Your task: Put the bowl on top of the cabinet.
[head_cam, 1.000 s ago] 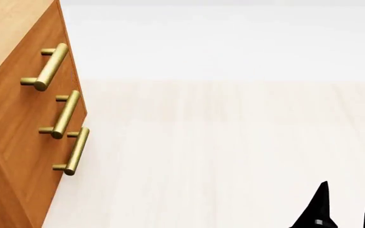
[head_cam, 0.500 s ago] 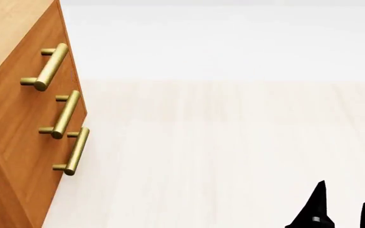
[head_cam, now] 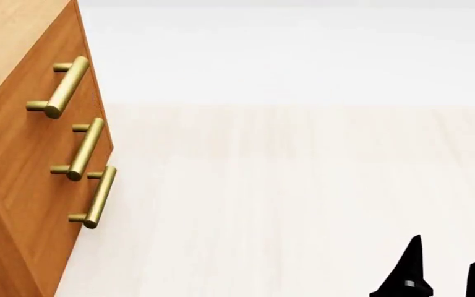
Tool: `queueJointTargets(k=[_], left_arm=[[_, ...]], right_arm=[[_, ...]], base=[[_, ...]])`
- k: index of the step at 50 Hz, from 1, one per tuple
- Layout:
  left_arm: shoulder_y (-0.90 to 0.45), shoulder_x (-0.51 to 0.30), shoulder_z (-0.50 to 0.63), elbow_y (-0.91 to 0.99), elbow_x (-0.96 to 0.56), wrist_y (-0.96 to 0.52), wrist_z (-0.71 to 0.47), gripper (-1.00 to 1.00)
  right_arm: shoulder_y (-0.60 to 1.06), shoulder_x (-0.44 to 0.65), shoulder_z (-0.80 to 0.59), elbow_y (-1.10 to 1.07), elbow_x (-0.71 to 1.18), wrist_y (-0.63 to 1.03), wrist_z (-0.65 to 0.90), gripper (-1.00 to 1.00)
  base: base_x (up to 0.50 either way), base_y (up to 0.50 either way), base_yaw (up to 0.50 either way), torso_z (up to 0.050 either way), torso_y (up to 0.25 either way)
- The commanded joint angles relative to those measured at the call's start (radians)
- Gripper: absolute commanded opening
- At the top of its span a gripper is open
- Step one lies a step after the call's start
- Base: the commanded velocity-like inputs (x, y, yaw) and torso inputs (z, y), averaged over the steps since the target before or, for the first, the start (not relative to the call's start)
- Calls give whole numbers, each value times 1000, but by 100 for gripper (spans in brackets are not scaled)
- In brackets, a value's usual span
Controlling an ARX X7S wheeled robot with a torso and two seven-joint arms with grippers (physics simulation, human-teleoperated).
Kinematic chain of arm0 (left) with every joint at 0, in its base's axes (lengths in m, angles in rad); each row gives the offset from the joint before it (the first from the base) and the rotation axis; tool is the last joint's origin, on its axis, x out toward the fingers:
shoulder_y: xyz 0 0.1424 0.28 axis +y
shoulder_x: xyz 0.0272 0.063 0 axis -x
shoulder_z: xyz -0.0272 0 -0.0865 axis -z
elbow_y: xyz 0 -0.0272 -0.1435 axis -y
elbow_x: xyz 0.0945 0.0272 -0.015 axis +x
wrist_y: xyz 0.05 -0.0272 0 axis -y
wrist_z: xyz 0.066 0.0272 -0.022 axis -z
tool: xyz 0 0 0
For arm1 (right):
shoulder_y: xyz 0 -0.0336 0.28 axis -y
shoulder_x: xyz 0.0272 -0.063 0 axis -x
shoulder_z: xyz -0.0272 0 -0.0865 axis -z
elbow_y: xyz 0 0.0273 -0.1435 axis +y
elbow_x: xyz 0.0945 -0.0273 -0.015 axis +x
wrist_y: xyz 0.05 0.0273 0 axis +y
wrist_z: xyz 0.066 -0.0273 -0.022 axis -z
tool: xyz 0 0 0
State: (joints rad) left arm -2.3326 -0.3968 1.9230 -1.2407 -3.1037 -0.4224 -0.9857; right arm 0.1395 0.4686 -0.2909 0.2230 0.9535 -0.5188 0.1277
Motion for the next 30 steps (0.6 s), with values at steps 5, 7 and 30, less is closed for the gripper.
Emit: queueJointTargets(k=[5,7,30], left_arm=[[-6,-28,-123,111,61,132,-69,-100],[-5,-32,-129,121,72,135,-75,-100],[-4,-208,-253,547,243,550,-208,-100]], right_arm=[[11,-16,16,15,0,15,-48,100],[11,-16,16,15,0,15,-47,100],[12,-18,16,17,0,20,-52,100]], base=[[0,0,0,0,0],[0,0,0,0,0],[0,0,0,0,0]])
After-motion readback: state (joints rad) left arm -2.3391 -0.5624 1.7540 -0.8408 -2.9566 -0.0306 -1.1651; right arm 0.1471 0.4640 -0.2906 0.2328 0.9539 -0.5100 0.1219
